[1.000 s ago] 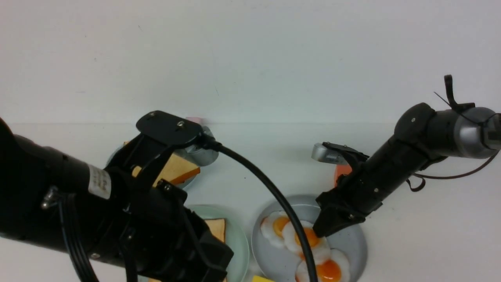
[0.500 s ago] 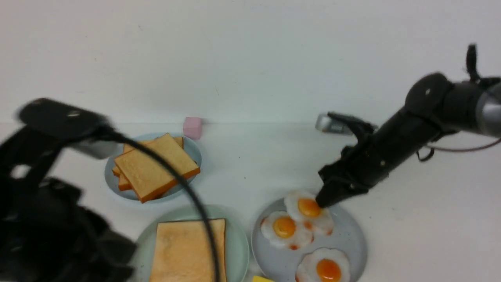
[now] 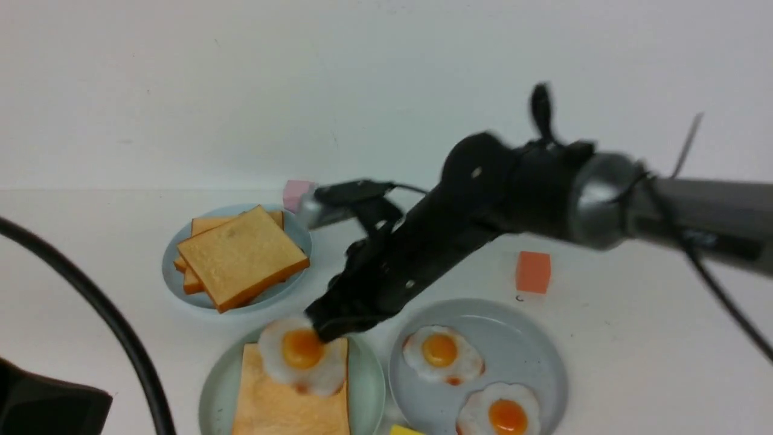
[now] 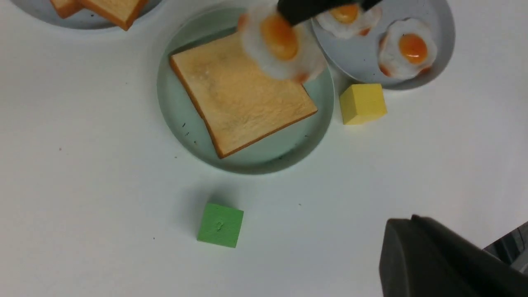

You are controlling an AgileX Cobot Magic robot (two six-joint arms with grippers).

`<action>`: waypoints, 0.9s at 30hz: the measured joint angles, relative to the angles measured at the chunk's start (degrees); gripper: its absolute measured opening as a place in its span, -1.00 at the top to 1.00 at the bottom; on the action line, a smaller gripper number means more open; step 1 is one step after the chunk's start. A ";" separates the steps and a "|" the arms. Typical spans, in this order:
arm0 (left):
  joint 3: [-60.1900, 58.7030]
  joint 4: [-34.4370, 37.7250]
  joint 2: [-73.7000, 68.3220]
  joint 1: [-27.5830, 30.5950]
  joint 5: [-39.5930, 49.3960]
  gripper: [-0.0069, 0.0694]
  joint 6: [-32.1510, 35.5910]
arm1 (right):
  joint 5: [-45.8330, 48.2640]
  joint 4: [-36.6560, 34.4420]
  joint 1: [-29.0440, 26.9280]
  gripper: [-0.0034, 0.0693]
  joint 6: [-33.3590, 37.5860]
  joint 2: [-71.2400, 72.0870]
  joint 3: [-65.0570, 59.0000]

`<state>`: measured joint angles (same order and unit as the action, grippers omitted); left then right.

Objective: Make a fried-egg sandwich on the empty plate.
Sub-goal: Use the right arm to place the fried egg on the slice of bread in the middle, then use the left arm to grab a slice of bread

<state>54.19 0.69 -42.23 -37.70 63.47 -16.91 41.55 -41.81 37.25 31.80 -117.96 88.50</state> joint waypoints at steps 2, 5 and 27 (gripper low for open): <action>0.00 -0.13 0.00 0.00 0.20 0.81 0.00 | -1.60 0.00 0.69 0.83 0.00 -1.62 0.00; 0.00 -0.27 0.00 0.00 0.27 0.80 0.00 | -3.50 -0.34 1.00 0.77 -0.05 -3.07 0.00; 0.16 -11.78 -13.17 0.22 -17.51 0.75 -10.28 | 18.31 21.16 -5.93 -0.25 -16.14 22.93 7.17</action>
<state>54.35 -11.09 -55.40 -37.48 45.96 -27.18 59.86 -20.65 31.32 15.66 -95.03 95.68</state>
